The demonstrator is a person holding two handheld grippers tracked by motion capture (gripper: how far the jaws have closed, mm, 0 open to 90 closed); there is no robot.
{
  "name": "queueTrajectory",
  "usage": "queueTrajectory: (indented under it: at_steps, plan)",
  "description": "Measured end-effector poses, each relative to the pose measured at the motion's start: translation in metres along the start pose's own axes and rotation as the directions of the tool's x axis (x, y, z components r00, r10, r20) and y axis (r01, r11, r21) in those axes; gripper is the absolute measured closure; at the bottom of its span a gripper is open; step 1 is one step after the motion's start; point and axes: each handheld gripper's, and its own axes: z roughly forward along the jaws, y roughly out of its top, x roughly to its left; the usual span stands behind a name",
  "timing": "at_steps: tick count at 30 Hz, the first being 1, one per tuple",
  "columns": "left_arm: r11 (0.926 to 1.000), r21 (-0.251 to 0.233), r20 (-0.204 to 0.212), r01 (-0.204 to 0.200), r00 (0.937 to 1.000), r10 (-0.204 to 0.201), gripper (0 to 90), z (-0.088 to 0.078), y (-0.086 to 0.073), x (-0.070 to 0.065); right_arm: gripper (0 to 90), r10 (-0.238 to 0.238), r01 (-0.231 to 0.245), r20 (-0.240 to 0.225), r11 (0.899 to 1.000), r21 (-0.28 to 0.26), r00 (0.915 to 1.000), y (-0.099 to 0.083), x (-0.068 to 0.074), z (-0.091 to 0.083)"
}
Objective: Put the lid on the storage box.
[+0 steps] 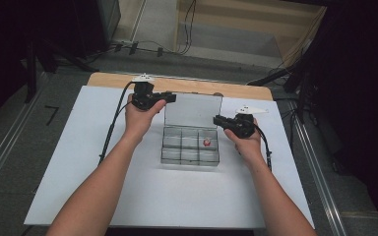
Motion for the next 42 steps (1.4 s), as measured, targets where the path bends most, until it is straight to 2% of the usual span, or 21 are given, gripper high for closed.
queueTrajectory:
  at_steps: [2, 4, 6, 7, 11, 13, 16, 18, 22, 24, 31, 42]
  plan:
    - [1.0, -0.001, 0.003, -0.008, 1.0, 0.008, 70.1, -0.001, -0.001, 0.0, 67.2, 0.023, -0.022, 0.022, 1.0, -0.011, 0.9995, 0.003, 0.003, -0.001]
    - [0.9998, -0.002, 0.001, -0.018, 0.9998, 0.018, 70.2, -0.002, -0.001, -0.002, 61.6, 0.06, -0.06, 0.018, 0.997, -0.039, 0.998, 0.01, 0.004, -0.004]
    - [0.9997, -0.005, 0.002, -0.022, 0.9998, 0.022, 70.2, -0.004, -0.001, -0.004, 58.6, 0.074, -0.073, 0.009, 0.996, -0.056, 0.9972, 0.019, 0.005, -0.007]
    - [0.9997, -0.006, 0.005, -0.024, 0.9997, 0.024, 70.1, -0.005, -0.002, -0.004, 57.6, 0.065, -0.064, 0.015, 0.996, -0.064, 0.9978, 0.024, 0.006, -0.009]
    - [0.9995, -0.007, 0.019, -0.031, 0.9993, 0.031, 70.0, -0.008, -0.003, -0.007, 57.0, 0.079, -0.078, 0.013, 0.993, -0.087, 0.9968, 0.042, 0.011, -0.018]
    - [0.9995, -0.008, 0.023, -0.031, 0.9993, 0.031, 69.8, -0.01, -0.003, -0.008, 56.7, 0.09, -0.088, 0.02, 0.993, -0.075, 0.9958, 0.05, 0.014, -0.021]
    - [0.9993, -0.013, 0.026, -0.035, 0.999, 0.035, 69.6, -0.012, -0.005, -0.01, 57.6, 0.064, -0.061, 0.047, 0.996, -0.057, 0.9969, 0.056, 0.019, -0.024]
    - [0.9993, -0.017, 0.03, -0.035, 0.9989, 0.035, 69.4, -0.014, -0.006, -0.011, 60.7, 0.057, -0.054, 0.056, 0.997, -0.051, 0.9968, 0.057, 0.021, -0.025]
    - [0.999, -0.022, 0.035, -0.038, 0.9987, 0.039, 69.0, -0.016, -0.007, -0.014, 66.8, 0.091, -0.088, 0.049, 0.995, -0.046, 0.9947, 0.056, 0.02, -0.027]
    - [0.9989, -0.025, 0.037, -0.04, 0.9985, 0.041, 68.8, -0.017, -0.008, -0.015, 68.6, 0.082, -0.08, 0.055, 0.996, -0.044, 0.9951, 0.056, 0.021, -0.027]
    - [0.9987, -0.028, 0.051, -0.044, 0.9977, 0.045, 68.0, -0.021, -0.011, -0.018, 69.3, 0.05, -0.048, 0.045, 0.998, -0.04, 0.9978, 0.053, 0.023, -0.032]
    - [0.9989, -0.023, 0.066, -0.04, 0.9969, 0.042, 65.2, -0.027, -0.015, -0.025, 69.1, 0.025, -0.024, 0.027, 0.998, -0.056, 0.9993, 0.046, 0.028, -0.039]
